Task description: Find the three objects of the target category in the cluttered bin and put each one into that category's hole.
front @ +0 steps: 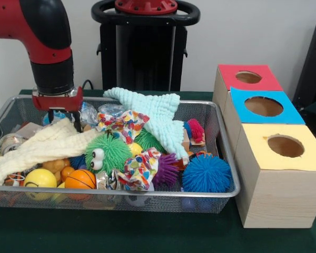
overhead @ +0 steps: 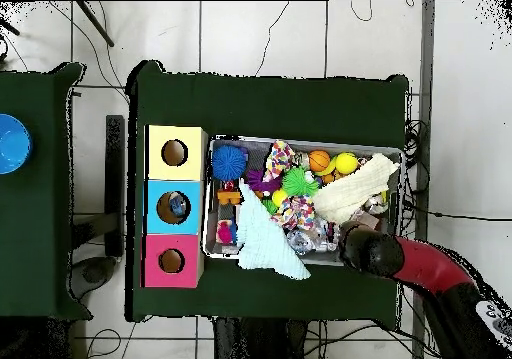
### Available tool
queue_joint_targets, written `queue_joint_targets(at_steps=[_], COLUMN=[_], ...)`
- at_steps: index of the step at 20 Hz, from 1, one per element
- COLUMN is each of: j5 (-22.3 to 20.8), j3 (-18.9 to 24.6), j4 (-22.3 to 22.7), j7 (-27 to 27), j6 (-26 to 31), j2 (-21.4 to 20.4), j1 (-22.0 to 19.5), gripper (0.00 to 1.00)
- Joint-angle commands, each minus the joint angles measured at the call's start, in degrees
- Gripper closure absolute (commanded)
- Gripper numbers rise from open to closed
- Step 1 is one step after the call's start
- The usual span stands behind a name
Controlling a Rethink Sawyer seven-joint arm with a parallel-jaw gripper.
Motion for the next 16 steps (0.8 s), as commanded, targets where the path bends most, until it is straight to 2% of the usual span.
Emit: queue_joint_targets(at_steps=[1, 7, 16], j5=[3.1, 3.1, 5.2], j3=[0.6, 1.1, 1.7], j4=[-2.0, -1.5, -0.2], j7=[2.8, 2.3, 1.6], j6=[7.2, 7.7, 11.9], j2=[-3.6, -5.2, -9.9], j1=[-0.2, -0.5, -0.2], gripper=[0.0, 0.0, 0.0])
